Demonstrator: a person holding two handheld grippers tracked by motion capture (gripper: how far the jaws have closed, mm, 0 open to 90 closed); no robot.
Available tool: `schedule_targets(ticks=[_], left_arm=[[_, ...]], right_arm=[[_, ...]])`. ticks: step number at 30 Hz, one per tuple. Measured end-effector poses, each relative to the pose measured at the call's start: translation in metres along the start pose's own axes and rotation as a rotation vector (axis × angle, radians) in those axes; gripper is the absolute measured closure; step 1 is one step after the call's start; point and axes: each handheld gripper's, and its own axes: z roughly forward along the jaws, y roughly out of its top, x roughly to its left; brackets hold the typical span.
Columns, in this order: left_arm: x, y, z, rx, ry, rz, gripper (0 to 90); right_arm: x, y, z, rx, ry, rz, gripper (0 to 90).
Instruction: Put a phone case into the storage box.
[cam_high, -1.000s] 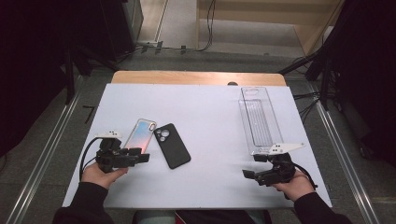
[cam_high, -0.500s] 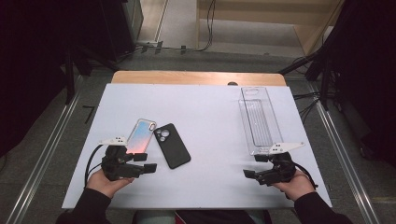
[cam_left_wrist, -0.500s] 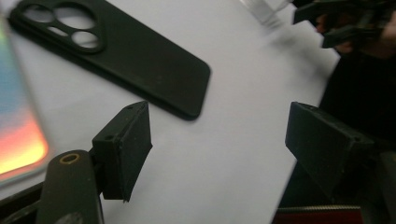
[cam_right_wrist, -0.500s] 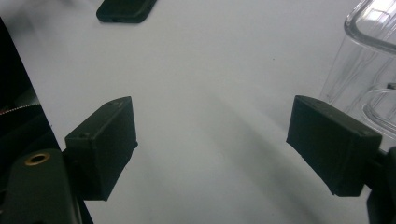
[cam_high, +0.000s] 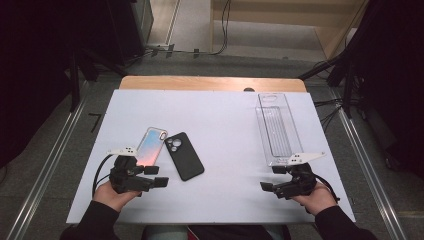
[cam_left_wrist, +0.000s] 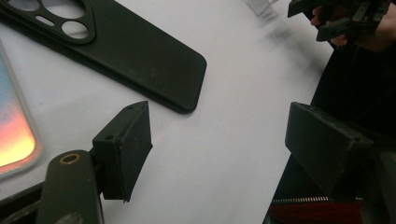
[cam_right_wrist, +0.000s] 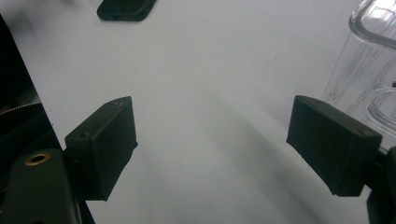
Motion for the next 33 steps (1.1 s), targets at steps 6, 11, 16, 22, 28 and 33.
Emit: schedule_targets(ticks=[6, 11, 16, 22, 28, 33], left_arm=[[0.001, 0.002, -0.004, -0.043, 0.064, -0.001, 22.6], [0.005, 0.005, -0.006, -0.048, 0.104, -0.02, 19.5], [0.012, 0.007, -0.005, -0.024, 0.083, -0.052, 13.5], [0.017, 0.014, -0.009, -0.071, 0.066, 0.0, 0.0], [0.021, 0.022, -0.008, -0.049, 0.182, -0.036, 2.0], [0.031, 0.025, -0.011, -0.048, 0.207, -0.048, 2.3]], right_arm=[[0.0, 0.0, 0.0, 0.001, 0.0, 0.002, 14.1], [0.001, 0.0, 0.001, 0.005, 0.001, 0.0, 14.1], [0.001, 0.0, 0.001, 0.004, 0.001, -0.001, 14.0], [0.001, 0.0, 0.001, 0.005, 0.001, -0.005, 14.0], [0.0, 0.0, 0.001, 0.006, 0.001, -0.004, 14.0], [0.001, 0.0, 0.001, 0.004, 0.0, -0.003, 14.0]])
